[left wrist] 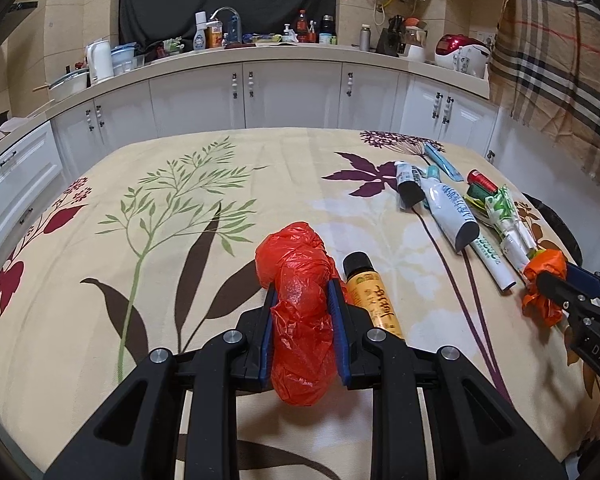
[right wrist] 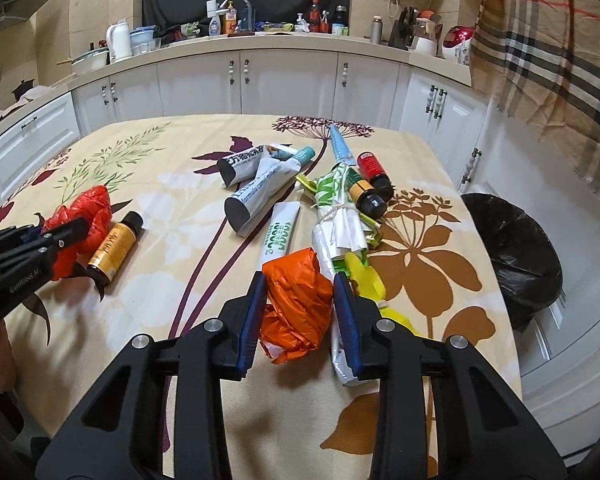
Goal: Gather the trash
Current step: 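Grasp the orange plastic bag with the right gripper while the left holds the red bag, then carry both bags over the black bin and open both grippers to drop them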
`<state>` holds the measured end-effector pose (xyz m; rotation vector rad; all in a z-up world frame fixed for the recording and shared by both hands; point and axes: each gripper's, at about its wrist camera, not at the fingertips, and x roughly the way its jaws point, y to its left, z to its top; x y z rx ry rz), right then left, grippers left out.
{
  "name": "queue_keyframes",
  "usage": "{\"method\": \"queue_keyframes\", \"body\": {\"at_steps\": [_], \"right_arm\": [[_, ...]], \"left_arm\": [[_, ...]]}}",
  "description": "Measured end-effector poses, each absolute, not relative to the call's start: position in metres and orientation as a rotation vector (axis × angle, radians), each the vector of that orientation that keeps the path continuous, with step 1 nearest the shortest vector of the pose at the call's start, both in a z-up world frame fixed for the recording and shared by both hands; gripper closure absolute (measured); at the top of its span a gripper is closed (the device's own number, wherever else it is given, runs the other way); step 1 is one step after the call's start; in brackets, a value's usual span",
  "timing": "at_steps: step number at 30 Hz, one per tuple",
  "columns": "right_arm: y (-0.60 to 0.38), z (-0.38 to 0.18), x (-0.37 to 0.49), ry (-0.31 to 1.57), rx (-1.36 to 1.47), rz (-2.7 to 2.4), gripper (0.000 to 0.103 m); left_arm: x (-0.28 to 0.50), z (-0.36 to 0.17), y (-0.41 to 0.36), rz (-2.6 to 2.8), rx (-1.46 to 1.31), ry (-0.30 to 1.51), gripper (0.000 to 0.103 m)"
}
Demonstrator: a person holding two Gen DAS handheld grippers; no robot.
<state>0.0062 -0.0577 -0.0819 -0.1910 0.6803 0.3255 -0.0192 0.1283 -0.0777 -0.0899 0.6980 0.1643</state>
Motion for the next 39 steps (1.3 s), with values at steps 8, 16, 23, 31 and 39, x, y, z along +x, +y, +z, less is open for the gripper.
{"method": "queue_keyframes", "body": {"at_steps": [8, 16, 23, 31, 39], "right_arm": [[-0.073, -0.069, 0.004, 0.647, -0.160, 0.302, 0.070], [-0.103, -0.054, 0.012, 0.608, -0.117, 0.250, 0.070], [-0.143, -0.044, 0.032, 0.582, -0.080, 0.164, 0.070], [-0.199, -0.033, 0.065, 0.541, -0.048, 0.039, 0.070], [-0.250, -0.030, 0.108, 0.506, -0.019, -0.079, 0.070]], "left_arm": [[-0.014, -0.072, 0.110, 0.118, -0.072, 0.685, 0.078], [0.003, -0.052, 0.087, 0.059, -0.054, 0.657, 0.078], [0.032, -0.033, 0.048, -0.029, -0.007, 0.621, 0.078], [0.072, -0.010, -0.010, -0.137, 0.041, 0.553, 0.078], [0.117, 0.001, -0.079, -0.240, 0.069, 0.504, 0.078]]}}
